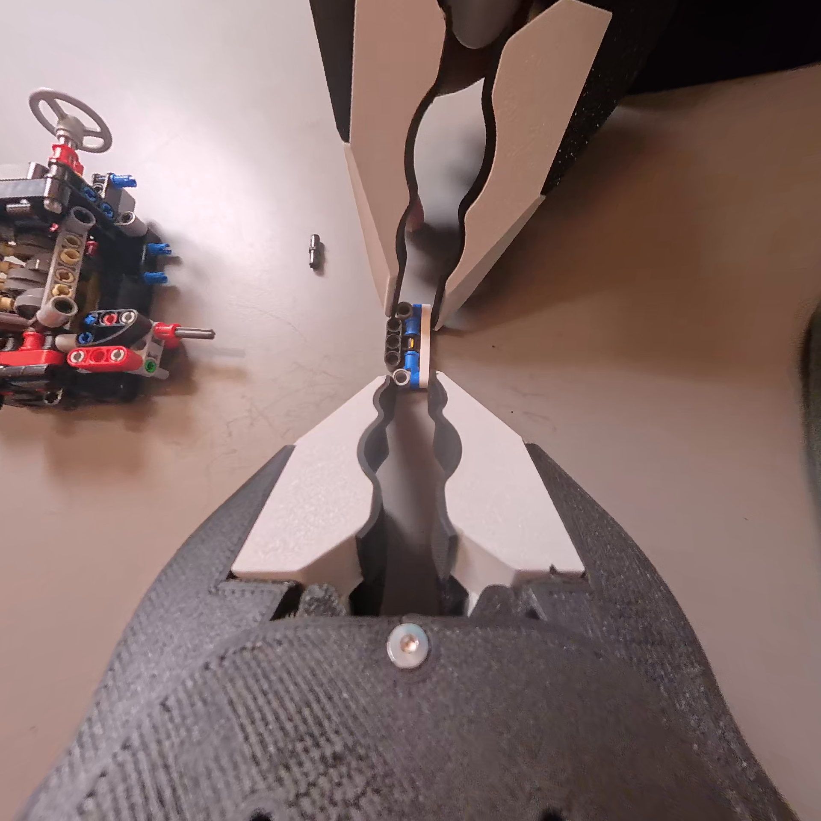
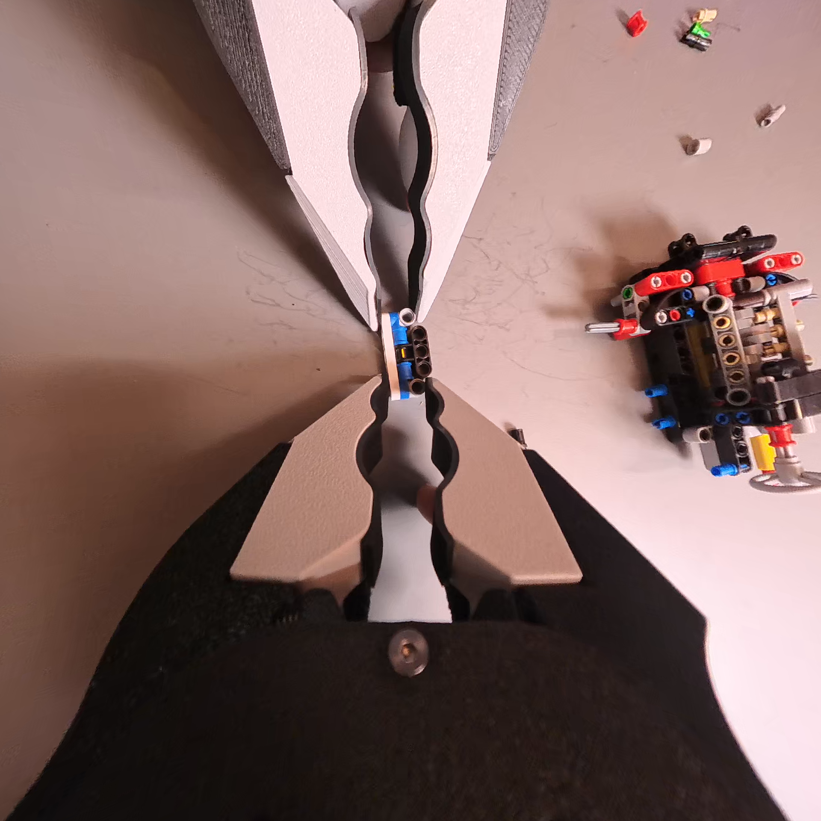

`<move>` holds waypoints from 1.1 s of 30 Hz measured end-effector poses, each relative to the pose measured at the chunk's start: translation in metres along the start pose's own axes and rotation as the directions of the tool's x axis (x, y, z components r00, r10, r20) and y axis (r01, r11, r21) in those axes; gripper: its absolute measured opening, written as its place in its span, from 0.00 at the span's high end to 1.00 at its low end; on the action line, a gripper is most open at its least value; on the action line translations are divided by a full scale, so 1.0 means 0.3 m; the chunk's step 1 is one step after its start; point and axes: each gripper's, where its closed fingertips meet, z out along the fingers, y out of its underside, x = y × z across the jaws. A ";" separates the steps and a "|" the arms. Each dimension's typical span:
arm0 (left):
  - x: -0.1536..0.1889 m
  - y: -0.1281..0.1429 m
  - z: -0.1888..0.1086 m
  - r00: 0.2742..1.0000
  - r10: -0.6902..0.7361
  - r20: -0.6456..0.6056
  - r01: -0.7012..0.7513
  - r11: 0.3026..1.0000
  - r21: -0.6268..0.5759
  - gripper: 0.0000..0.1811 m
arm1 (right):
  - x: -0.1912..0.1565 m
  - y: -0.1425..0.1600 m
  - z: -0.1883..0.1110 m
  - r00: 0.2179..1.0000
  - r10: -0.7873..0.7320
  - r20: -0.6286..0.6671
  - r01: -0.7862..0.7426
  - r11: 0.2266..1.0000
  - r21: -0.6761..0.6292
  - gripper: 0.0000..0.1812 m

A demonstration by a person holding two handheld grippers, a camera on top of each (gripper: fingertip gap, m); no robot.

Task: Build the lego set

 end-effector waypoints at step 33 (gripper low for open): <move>0.022 0.002 -0.003 0.997 -0.003 -0.074 0.005 1.000 0.030 0.92 | -0.024 0.004 -0.005 0.997 -0.052 0.058 0.052 0.999 -0.001 0.93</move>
